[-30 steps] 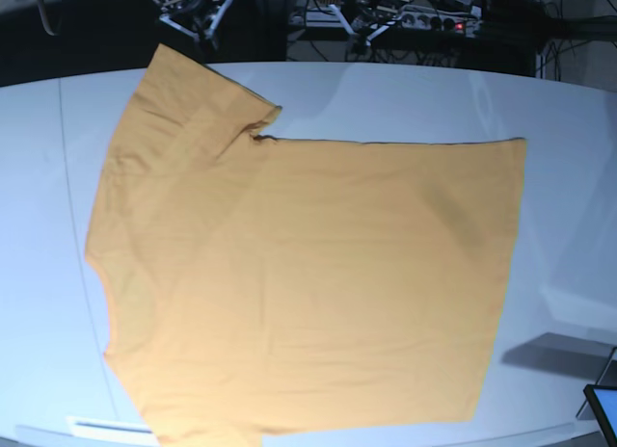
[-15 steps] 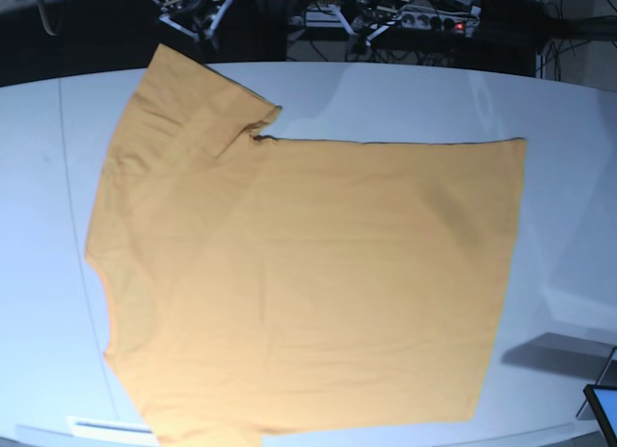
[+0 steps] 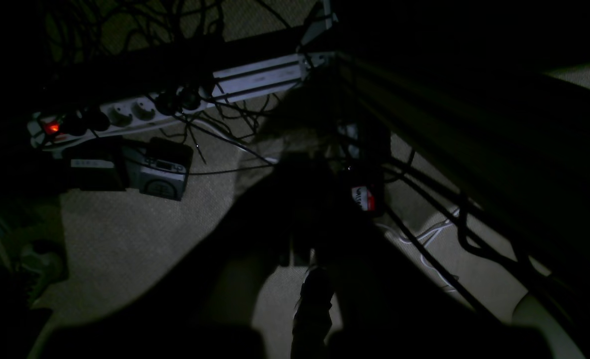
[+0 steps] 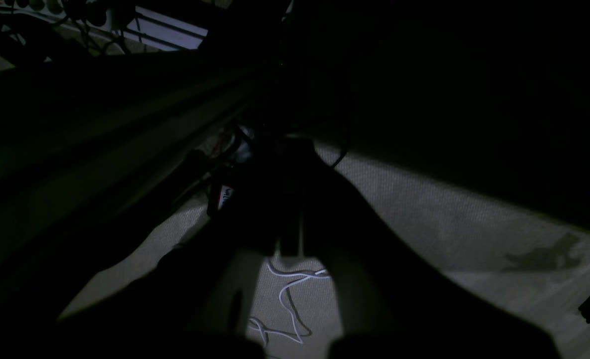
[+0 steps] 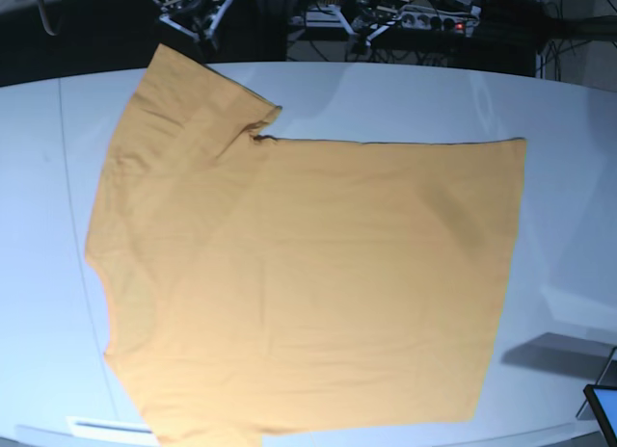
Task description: Fold the T-shirt properly
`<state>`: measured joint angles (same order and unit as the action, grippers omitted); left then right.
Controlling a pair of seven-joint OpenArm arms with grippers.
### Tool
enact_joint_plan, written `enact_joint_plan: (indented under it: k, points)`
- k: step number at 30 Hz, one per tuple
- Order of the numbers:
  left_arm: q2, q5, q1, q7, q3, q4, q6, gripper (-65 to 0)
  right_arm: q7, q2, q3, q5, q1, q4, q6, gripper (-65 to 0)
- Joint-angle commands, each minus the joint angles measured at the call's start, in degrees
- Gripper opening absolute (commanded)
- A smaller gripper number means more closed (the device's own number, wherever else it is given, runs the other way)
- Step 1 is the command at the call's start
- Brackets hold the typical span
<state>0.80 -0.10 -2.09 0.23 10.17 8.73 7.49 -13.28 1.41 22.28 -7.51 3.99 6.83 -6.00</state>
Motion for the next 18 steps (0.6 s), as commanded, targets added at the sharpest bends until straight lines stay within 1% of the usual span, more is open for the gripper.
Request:
enact_joint_plan:
  k: [1,18]
  points:
    - [0.2,-0.2,-0.2,-0.5,0.2,0.0,0.3,-65.0,-0.7,0.0,0.2,-0.2,0.1,-0.1,-0.2,-64.9]
    - [0.1,0.1,-0.1,-0.9,0.4,0.4,0.3,-65.0,-0.7,0.0,0.0,-0.2,-0.9,-0.1,-0.2,-64.9]
